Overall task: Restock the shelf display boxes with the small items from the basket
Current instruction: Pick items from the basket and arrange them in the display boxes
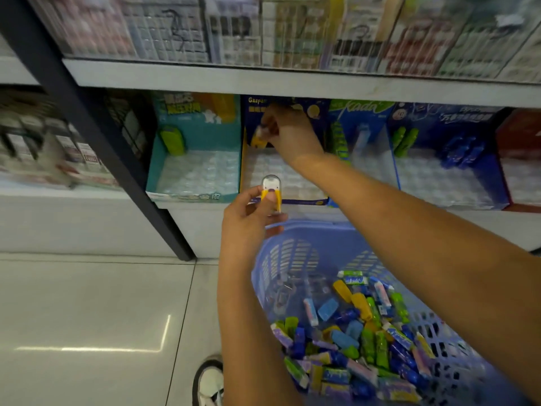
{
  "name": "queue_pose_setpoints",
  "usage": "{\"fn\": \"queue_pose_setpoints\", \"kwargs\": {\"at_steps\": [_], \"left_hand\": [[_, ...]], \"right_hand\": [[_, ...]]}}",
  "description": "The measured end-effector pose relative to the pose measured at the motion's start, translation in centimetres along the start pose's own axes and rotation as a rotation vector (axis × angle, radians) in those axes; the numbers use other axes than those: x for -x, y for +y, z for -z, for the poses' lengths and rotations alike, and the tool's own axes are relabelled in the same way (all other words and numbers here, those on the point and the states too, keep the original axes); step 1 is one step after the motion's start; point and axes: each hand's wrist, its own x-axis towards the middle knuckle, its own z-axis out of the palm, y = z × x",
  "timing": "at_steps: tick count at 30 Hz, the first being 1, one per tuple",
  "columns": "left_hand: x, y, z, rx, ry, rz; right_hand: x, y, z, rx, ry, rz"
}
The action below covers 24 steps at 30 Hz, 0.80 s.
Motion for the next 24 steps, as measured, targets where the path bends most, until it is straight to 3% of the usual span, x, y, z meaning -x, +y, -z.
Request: {"fn": "queue_pose_setpoints", "kwargs": {"at_steps": [8,24], "left_hand": [[-0.4,-0.3,0.4,-0.044,0.063,-0.062],[-1.1,-0.5,0.0,-0.049,0.151,-0.099]], "right_hand": [[-2.1,-0.9,-0.7,0.094,-0.179,-0.045],[-2.4,-0.8,0.1,0.262,-0.222,0.006]]}}
